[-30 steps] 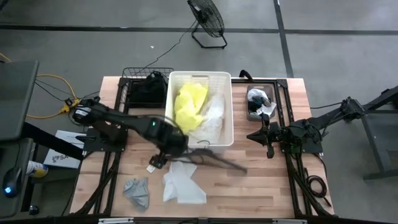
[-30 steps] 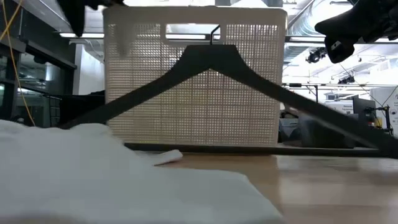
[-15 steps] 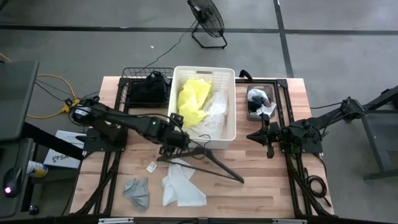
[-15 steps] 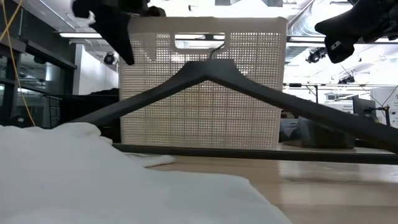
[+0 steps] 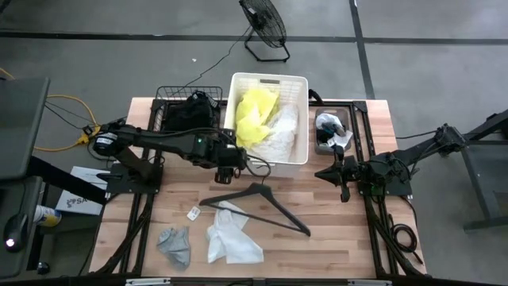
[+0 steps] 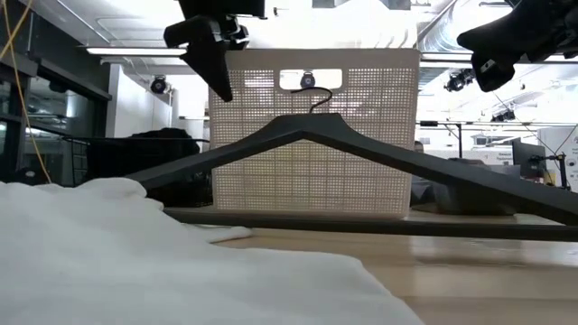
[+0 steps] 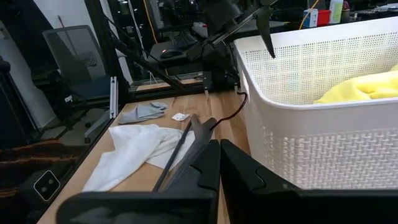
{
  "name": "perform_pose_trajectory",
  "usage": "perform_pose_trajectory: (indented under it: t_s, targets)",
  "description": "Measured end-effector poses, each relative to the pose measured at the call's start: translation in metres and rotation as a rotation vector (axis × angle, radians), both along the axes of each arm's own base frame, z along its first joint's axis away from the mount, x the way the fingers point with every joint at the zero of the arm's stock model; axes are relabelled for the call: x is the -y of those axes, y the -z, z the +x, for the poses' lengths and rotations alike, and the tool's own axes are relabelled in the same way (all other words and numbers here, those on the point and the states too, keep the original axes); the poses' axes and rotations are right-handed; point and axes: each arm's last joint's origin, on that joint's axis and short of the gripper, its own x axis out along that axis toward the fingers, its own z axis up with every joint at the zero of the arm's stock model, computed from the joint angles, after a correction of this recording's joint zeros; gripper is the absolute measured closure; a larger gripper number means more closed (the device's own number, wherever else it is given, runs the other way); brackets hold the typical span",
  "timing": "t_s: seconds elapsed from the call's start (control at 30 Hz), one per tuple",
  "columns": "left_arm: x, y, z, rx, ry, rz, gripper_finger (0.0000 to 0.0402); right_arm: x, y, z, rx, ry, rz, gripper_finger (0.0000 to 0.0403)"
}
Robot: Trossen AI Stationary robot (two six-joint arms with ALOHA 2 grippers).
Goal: Pick & Place Cloths
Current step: Adjust the white bin
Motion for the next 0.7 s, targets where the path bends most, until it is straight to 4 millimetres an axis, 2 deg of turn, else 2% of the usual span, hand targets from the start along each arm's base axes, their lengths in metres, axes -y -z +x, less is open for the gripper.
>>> perform_pose_trajectory:
  t_s: [0.43, 0.7]
  targets:
    - [0.001, 0.0, 0.002, 0.001, 0.033, 0.011, 0.0067, 0.0, 0.0, 0.0, 0.0, 0.0, 0.0, 0.04]
    - [-0.001, -0.014, -0.009, 0.034, 0.027, 0.04, 0.0067, 0.0, 0.0, 0.0, 0.0, 0.0, 0.0, 0.04]
